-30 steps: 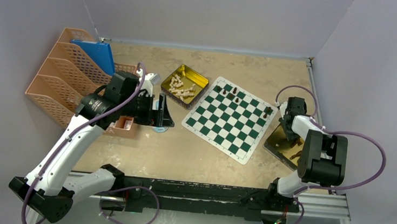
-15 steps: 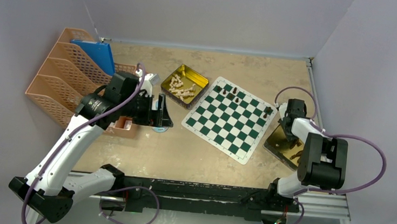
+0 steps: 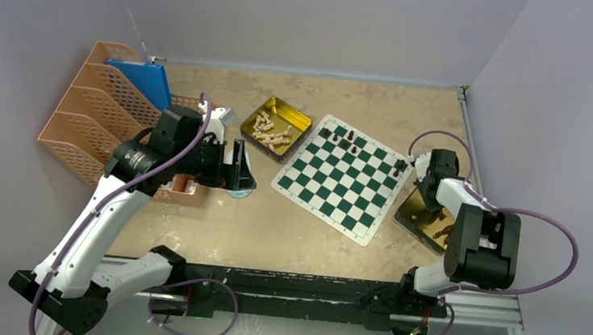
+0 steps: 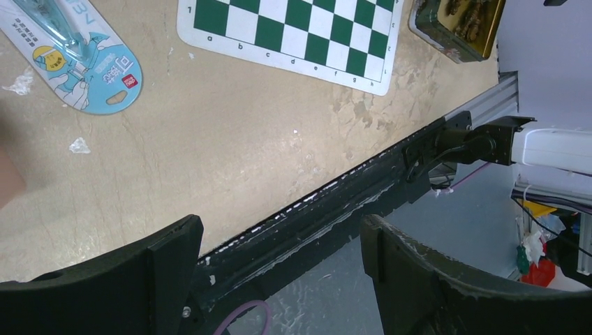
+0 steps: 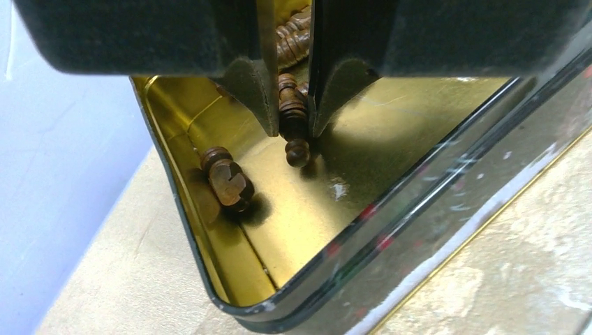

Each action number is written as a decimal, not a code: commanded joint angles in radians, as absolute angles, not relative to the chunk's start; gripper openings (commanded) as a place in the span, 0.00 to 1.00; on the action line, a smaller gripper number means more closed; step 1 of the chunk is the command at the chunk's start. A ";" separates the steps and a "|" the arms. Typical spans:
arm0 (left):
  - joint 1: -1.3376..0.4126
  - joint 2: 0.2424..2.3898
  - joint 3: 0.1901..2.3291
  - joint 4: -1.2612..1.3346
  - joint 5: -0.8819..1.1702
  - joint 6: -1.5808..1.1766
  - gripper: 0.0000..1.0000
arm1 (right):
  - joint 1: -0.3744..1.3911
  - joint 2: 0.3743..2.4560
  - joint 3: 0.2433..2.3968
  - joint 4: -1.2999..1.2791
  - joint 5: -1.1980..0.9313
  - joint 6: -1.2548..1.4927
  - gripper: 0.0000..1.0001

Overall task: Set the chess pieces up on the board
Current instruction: Pick up the chess piece from the storage box.

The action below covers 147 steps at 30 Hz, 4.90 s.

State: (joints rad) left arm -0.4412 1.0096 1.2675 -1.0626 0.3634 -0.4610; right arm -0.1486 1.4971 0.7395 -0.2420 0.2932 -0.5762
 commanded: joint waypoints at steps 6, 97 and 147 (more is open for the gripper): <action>-0.446 1.028 1.296 -1.027 0.351 -0.432 0.82 | -0.142 1.391 0.742 -0.285 0.203 -0.517 0.03; -0.449 1.307 1.302 -0.278 0.764 -0.816 0.57 | 0.201 1.029 1.144 -0.233 -0.473 0.694 0.03; -0.501 1.393 1.071 0.493 0.728 -2.074 0.66 | 0.406 1.111 1.182 0.110 -0.604 1.082 0.01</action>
State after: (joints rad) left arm -0.4927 1.4288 1.0683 0.4046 0.7620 -2.0083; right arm 0.3996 1.1267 1.1847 0.0513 -0.5728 1.0637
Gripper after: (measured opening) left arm 0.677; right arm 0.186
